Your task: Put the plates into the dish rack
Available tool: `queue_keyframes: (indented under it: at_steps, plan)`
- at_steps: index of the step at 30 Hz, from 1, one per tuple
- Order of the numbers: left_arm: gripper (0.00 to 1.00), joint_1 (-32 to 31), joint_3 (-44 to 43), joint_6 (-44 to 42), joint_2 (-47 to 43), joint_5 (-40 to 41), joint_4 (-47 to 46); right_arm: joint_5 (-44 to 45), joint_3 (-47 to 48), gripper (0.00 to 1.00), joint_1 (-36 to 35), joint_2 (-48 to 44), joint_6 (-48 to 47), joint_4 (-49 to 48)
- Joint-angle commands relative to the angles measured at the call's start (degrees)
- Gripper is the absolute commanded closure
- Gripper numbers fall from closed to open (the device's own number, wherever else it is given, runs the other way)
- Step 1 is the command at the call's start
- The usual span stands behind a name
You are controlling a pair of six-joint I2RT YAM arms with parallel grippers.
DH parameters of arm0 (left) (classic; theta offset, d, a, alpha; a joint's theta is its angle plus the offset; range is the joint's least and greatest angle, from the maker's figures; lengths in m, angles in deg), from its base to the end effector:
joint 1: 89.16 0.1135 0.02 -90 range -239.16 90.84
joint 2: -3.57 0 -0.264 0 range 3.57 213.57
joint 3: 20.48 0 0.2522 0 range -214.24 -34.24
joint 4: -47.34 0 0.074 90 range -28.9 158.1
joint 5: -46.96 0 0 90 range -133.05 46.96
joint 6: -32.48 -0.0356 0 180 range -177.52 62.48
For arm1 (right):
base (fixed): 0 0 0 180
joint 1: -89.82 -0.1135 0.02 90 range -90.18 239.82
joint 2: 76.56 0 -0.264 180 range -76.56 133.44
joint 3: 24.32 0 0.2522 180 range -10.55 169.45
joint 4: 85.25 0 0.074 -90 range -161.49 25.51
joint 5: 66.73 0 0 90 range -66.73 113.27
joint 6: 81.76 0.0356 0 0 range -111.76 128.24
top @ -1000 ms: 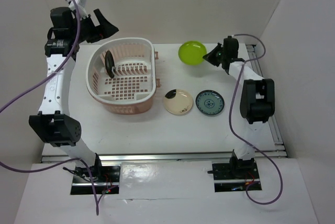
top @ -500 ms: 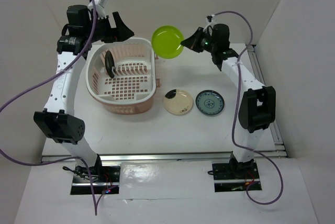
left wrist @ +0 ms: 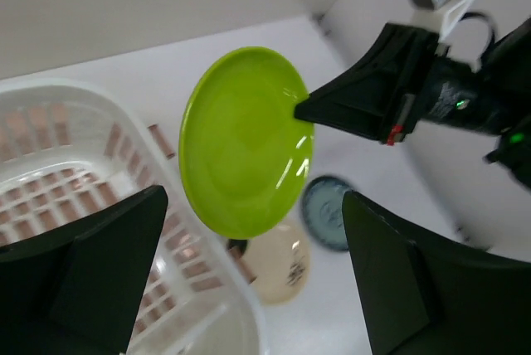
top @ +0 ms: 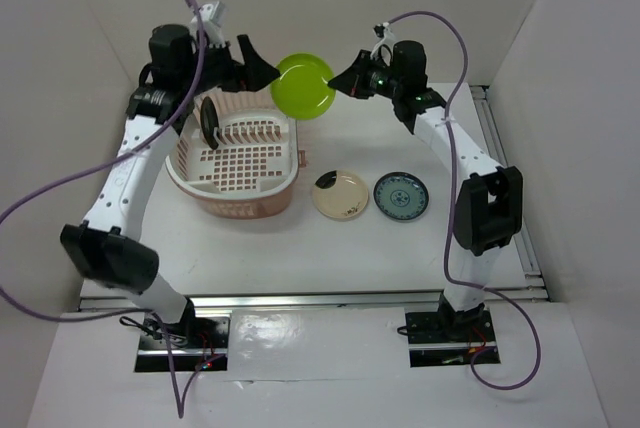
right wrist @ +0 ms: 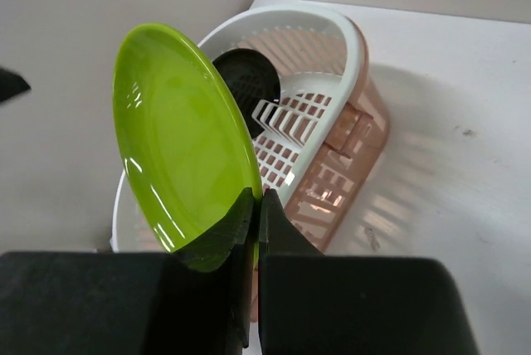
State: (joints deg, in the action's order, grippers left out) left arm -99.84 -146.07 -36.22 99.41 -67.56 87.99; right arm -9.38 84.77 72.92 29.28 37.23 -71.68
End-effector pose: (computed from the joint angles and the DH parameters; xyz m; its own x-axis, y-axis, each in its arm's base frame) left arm 0.3611 -0.0831 0.4812 -0.3798 -0.2647 -0.8864 0.4627 0.7753 -0.4298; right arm 0.4213 0.1481 0.3631 -0.5147 0.2701 -0.8137 -0.5752 0.5950 0.5614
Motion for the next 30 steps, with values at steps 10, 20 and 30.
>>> queue_keyframes:
  at_steps: [10,20,30]
  plan:
    - [0.00,11.03,12.69,7.45,-7.41,-11.79,-16.08,0.12,4.95,1.00,1.00,-2.04,-1.22,-0.25]
    - [0.00,6.56,13.65,2.08,-7.33,-9.51,-13.01,-2.42,8.81,1.00,-2.69,-0.37,-0.69,0.27]
    - [0.00,2.06,13.66,0.50,-5.57,-6.43,-11.95,-3.22,9.96,1.00,-6.56,0.68,-1.22,0.98]
